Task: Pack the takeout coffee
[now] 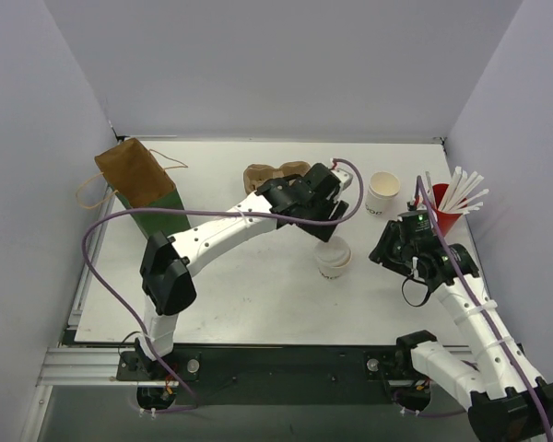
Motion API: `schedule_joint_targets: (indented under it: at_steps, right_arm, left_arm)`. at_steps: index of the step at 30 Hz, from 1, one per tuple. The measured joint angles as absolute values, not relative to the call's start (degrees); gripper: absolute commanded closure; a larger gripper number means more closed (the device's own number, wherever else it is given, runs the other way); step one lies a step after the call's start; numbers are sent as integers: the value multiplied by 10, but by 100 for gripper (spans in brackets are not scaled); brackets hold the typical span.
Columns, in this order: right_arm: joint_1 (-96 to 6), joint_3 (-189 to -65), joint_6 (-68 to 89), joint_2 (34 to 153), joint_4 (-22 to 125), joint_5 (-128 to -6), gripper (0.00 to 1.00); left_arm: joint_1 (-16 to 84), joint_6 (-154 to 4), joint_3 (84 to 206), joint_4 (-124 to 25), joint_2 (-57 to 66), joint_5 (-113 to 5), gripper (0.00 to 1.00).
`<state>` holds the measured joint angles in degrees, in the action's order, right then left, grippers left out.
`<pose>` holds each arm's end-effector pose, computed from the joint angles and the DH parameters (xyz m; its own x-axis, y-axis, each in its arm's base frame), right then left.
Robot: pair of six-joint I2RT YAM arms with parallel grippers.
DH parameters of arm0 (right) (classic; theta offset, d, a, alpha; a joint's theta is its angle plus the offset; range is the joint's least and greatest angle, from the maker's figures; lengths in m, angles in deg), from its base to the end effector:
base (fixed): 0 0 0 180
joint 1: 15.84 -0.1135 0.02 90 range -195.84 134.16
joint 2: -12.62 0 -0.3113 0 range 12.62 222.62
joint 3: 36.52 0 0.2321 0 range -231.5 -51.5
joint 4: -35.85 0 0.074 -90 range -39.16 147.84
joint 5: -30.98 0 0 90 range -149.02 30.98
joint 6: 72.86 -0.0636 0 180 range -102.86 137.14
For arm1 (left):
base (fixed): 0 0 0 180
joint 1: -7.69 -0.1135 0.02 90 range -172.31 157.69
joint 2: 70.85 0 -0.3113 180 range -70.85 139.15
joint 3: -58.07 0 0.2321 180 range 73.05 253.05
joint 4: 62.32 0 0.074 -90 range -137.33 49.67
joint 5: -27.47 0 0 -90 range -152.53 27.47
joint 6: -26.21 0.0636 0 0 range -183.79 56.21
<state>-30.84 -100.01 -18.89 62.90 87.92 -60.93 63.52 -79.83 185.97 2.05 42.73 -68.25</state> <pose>0.1483 0.0419 0.3197 -0.6570 0.4326 -0.6174 0.1270 0.8708 0.4749 0.2622 -0.3750 0.3510 -0.6313 0.4405 -0.6382 0.6377 0.7632 -0.1040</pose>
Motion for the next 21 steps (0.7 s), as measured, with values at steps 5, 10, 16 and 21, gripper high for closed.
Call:
schedule_joint_targets:
  at_steps: [5,10,16,21]
  right_arm:
    - [-350,-1029,-194,671,873,-592,64]
    - [-369,-1044,-199,707,858,-568,77]
    - [-369,-1030,-214,711,843,-549,85]
    - [-369,-973,-236,711,816,-550,88]
  left_arm:
    - [587,-830,1797,-7,411,-658,50]
    - [550,-863,1771,-29,410,-644,58]
    - [544,-876,1770,-41,411,-632,59]
    - [550,-882,1770,-45,431,-620,60]
